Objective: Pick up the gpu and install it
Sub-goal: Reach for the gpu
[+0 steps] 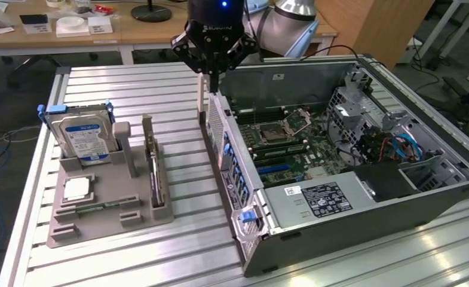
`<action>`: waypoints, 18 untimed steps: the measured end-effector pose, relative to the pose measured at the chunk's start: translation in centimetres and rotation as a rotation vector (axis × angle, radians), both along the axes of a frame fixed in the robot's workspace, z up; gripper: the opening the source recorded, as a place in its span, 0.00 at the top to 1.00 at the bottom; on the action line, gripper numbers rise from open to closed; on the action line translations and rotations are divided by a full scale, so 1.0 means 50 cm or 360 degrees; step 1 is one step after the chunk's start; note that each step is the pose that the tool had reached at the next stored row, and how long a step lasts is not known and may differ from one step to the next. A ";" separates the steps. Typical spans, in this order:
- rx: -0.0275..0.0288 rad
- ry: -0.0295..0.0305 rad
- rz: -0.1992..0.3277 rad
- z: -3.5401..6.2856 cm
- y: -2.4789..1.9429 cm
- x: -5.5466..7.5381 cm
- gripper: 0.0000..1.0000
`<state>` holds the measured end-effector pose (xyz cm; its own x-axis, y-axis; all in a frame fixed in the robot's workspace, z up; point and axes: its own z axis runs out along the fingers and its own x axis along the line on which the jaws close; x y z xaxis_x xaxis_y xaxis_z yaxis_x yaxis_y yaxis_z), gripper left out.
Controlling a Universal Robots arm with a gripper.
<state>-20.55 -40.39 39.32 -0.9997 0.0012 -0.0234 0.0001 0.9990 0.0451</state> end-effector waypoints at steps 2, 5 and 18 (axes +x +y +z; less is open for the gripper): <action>0.00000 0.00001 0.0012 0.000 -0.0009 -0.007 0.89; -0.00002 0.00002 0.0017 0.000 -0.0011 -0.021 0.89; 0.00000 0.00001 0.0017 0.000 -0.0016 -0.079 0.89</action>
<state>-24.48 -40.47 39.32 -0.9997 -0.0095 -0.0233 -0.0105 0.9989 0.0451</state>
